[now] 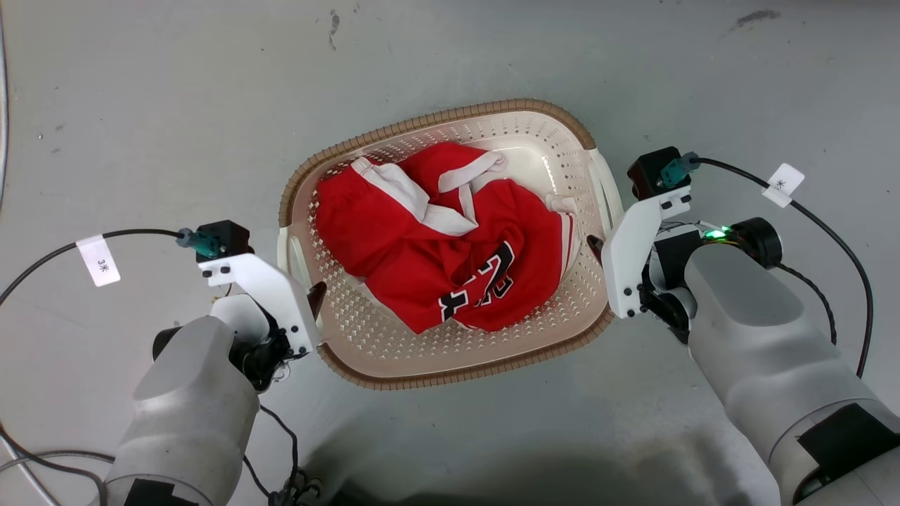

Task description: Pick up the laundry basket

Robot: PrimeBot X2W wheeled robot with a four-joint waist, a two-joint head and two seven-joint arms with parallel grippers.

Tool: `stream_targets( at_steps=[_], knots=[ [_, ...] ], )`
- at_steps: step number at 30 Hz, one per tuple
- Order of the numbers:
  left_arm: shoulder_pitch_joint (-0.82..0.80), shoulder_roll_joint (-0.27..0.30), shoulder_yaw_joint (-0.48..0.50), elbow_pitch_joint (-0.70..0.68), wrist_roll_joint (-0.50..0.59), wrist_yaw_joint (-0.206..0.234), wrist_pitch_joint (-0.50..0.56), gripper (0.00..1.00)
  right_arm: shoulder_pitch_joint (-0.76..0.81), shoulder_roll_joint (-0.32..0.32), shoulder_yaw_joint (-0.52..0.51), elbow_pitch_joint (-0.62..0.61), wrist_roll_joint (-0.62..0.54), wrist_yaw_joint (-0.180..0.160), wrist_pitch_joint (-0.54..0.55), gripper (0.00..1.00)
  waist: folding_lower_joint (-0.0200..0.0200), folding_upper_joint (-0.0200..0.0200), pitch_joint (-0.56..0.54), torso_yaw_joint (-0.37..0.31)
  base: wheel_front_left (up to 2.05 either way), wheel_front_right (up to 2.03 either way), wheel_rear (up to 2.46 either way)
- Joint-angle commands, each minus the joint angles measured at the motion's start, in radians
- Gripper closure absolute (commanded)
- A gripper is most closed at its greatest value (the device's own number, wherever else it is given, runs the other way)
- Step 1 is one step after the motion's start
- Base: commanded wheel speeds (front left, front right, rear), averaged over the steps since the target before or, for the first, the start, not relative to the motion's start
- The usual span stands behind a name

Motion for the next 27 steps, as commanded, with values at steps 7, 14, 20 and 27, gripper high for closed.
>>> stream_targets(
  at_steps=[7,14,20,27],
  knots=[
    [-0.02,-0.008,-0.02,0.018,-0.035,0.001,-0.003,1.0,-0.008,-0.002,0.028,-0.001,0.03,-0.001,0.016,1.0,-0.0001,0.0,0.01,0.001,0.0,0.0,0.0],
    [-0.013,-0.003,-0.038,0.034,-0.058,0.001,-0.008,1.0,0.008,-0.001,0.057,-0.021,0.071,0.0,0.036,1.0,-0.0001,0.0,-0.012,0.0,0.0,0.0,0.0],
    [0.0,-0.012,-0.054,0.057,-0.075,0.001,0.013,1.0,0.045,0.001,0.088,-0.037,0.122,0.001,0.078,1.0,-0.0001,0.0,-0.083,0.001,0.0,0.0,0.0],
    [0.029,-0.026,-0.065,0.08,-0.101,0.001,0.087,1.0,0.101,0.005,0.125,-0.056,0.199,0.002,0.155,1.0,-0.0001,0.0,-0.206,-0.002,0.0,0.0,0.0]
  ],
)
